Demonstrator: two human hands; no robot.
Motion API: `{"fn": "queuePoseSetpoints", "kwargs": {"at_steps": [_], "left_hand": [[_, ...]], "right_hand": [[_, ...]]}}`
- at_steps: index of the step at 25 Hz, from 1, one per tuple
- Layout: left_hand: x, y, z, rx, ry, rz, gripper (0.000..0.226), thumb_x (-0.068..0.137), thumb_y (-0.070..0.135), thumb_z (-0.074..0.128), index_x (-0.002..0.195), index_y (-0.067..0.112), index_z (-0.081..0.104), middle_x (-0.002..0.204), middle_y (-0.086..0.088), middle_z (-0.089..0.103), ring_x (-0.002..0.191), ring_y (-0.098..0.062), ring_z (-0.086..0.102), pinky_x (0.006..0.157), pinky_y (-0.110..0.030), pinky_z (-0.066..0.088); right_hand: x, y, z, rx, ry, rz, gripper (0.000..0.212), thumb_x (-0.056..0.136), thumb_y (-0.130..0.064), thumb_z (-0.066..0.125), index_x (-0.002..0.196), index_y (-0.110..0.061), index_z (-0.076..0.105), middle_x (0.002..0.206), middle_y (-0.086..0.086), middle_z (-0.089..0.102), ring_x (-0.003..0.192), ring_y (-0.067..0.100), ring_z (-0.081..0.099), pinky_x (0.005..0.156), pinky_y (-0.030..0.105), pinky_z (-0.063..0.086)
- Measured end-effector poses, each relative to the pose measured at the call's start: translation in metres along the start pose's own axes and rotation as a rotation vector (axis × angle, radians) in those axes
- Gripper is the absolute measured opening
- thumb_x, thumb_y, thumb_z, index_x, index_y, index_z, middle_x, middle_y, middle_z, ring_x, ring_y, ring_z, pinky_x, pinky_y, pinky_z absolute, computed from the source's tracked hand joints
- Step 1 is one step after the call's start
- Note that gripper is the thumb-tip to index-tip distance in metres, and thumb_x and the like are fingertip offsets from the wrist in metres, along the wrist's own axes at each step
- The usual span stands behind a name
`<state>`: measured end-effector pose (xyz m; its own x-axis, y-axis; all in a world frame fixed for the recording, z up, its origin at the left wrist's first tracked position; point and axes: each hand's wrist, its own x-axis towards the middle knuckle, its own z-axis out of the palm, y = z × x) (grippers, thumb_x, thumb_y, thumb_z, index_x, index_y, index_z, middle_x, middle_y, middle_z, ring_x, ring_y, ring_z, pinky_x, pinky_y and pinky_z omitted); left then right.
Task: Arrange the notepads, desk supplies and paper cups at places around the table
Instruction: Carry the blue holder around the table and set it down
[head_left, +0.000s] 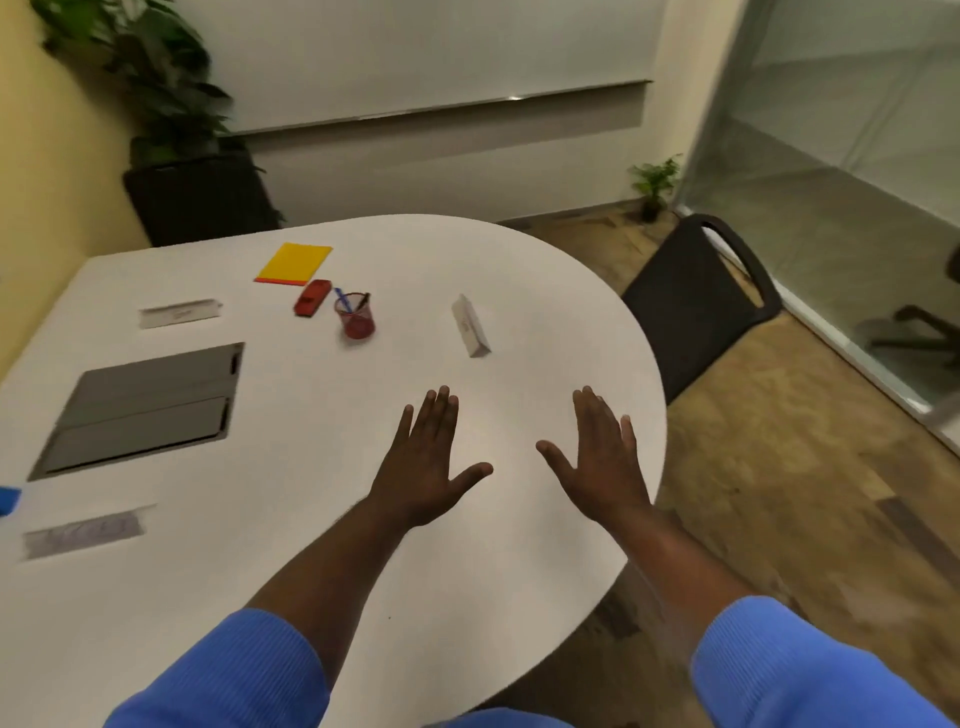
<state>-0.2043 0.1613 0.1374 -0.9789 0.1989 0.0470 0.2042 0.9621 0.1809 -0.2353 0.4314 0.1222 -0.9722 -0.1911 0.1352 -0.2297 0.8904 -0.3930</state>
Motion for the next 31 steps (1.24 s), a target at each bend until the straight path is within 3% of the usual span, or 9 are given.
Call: {"fn": "queuePoseSetpoints", "kwargs": {"at_steps": [9, 15, 21, 31], "left_hand": [[0.087, 0.079, 0.05, -0.069, -0.036, 0.361, 0.102, 0.095, 0.081, 0.022, 0.163, 0.012, -0.01, 0.171, -0.001, -0.018, 0.157, -0.015, -0.019, 0.129, -0.044, -0.006], [0.133, 0.183, 0.082, -0.077, -0.072, 0.517, 0.098, 0.098, 0.076, 0.025, 0.163, 0.009, -0.002, 0.172, -0.006, -0.01, 0.158, -0.019, -0.015, 0.129, -0.044, -0.002], [0.176, 0.303, 0.114, -0.041, -0.13, 0.547, 0.099, 0.095, 0.079, 0.018, 0.163, 0.01, -0.004, 0.171, -0.007, -0.012, 0.158, -0.019, -0.017, 0.13, -0.043, -0.002], [0.265, 0.457, 0.123, -0.025, -0.059, 0.483, 0.097, 0.098, 0.079, 0.019, 0.163, 0.012, -0.009, 0.171, -0.006, -0.017, 0.156, -0.016, -0.022, 0.129, -0.042, -0.006]], "right_hand": [[-0.05, 0.089, -0.03, -0.098, 0.076, 0.351, 0.093, 0.09, -0.082, 0.013, 0.161, -0.024, -0.001, 0.17, -0.003, 0.001, 0.156, 0.013, -0.002, 0.125, 0.044, -0.008], [-0.081, 0.179, -0.059, -0.148, 0.106, 0.495, 0.093, 0.092, -0.08, 0.014, 0.161, -0.021, -0.002, 0.17, -0.001, -0.001, 0.156, 0.014, -0.003, 0.126, 0.046, -0.004], [-0.089, 0.294, -0.085, -0.144, 0.055, 0.49, 0.094, 0.093, -0.081, 0.012, 0.16, -0.02, -0.012, 0.169, -0.002, -0.014, 0.154, 0.012, -0.017, 0.126, 0.045, -0.006], [-0.036, 0.452, -0.177, -0.124, 0.055, 0.378, 0.093, 0.094, -0.08, 0.016, 0.161, -0.019, -0.009, 0.169, -0.001, -0.014, 0.155, 0.012, -0.015, 0.125, 0.043, -0.01]]}}
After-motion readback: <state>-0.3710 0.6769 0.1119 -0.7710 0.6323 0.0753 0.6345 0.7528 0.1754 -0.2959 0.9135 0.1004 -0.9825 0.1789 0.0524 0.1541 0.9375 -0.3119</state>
